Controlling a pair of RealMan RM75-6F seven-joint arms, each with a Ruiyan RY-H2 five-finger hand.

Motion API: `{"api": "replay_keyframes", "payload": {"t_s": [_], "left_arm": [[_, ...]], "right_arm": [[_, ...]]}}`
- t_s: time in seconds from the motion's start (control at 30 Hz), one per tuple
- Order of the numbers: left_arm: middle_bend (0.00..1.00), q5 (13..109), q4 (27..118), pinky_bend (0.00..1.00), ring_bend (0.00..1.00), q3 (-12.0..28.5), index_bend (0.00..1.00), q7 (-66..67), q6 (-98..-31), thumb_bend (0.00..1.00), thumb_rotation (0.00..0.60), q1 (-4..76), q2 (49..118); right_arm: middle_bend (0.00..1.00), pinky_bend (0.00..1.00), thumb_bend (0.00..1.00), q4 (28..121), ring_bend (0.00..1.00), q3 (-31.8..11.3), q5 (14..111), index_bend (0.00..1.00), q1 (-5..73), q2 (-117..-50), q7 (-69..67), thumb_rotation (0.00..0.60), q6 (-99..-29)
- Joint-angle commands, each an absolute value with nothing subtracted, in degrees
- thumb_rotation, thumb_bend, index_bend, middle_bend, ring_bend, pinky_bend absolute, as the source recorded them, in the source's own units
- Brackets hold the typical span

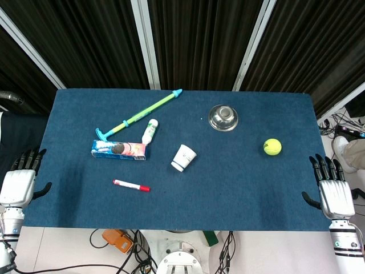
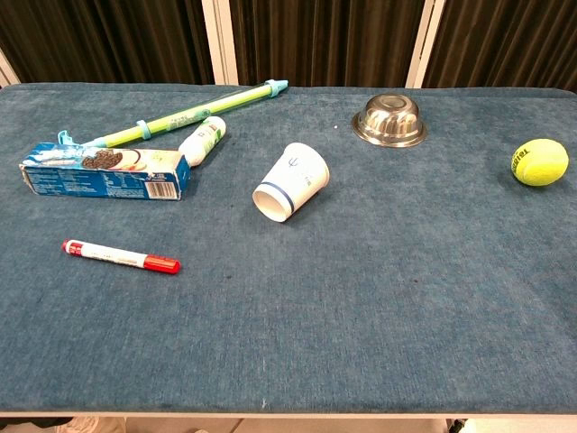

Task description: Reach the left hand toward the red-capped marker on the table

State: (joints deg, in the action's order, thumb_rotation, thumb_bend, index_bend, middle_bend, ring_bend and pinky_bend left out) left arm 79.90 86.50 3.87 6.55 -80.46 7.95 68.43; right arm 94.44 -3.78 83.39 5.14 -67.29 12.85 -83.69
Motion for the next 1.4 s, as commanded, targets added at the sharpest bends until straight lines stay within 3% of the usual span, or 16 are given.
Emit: {"api": "replay_keyframes", "payload": {"t_s": [0.03,0.6,0.8,0.97,1.23,1.4], "left_arm": [[0.00,79.87,86.53,0.15,0.00,3.84,0.00,6.62,-80.41,0.23,0.600,7.95,68.41],[0.00,80.05,87.78,0.15,0.00,2.99,0.00,8.72,-79.84,0.23,0.600,7.93,68.91],[0.00,84.81,95.15,0.15,0.00,-0.93,0.00,4.00,-76.19,0.23,0.600,8.60,66.90],[0.00,88.12,99.83,0.15,0.00,-2.63,0.00,7.51,-72.83,0.23,0.600,10.75,67.55],[0.00,87.79,101.44,0.15,0.00,-0.99,0.04,13.32,-67.77,0.23,0.600,15.10,73.36],[0.00,85.92,99.23,0.15,0.00,0.34,0.12,13.89,-64.82,0.24,0.600,17.55,76.76]], "right_arm": [[0.08,0.04,0.33,94.50,0.06,-3.77,83.38,0.06,5.14,-67.26,12.87,0.600,-83.66],[0.08,0.04,0.32,95.10,0.06,-3.75,82.98,0.06,4.71,-66.94,11.77,0.600,-83.82],[0.08,0.04,0.32,95.24,0.06,-4.14,82.13,0.06,4.47,-66.49,9.96,0.600,-83.76],[0.08,0.04,0.32,95.31,0.06,-3.97,82.44,0.06,4.63,-66.48,10.18,0.600,-83.46],[0.08,0.04,0.32,95.27,0.06,-4.08,82.28,0.06,4.72,-66.39,10.19,0.600,-83.26],[0.08,0.04,0.32,95.29,0.06,-4.04,82.20,0.06,4.91,-66.34,10.33,0.600,-82.82]]}}
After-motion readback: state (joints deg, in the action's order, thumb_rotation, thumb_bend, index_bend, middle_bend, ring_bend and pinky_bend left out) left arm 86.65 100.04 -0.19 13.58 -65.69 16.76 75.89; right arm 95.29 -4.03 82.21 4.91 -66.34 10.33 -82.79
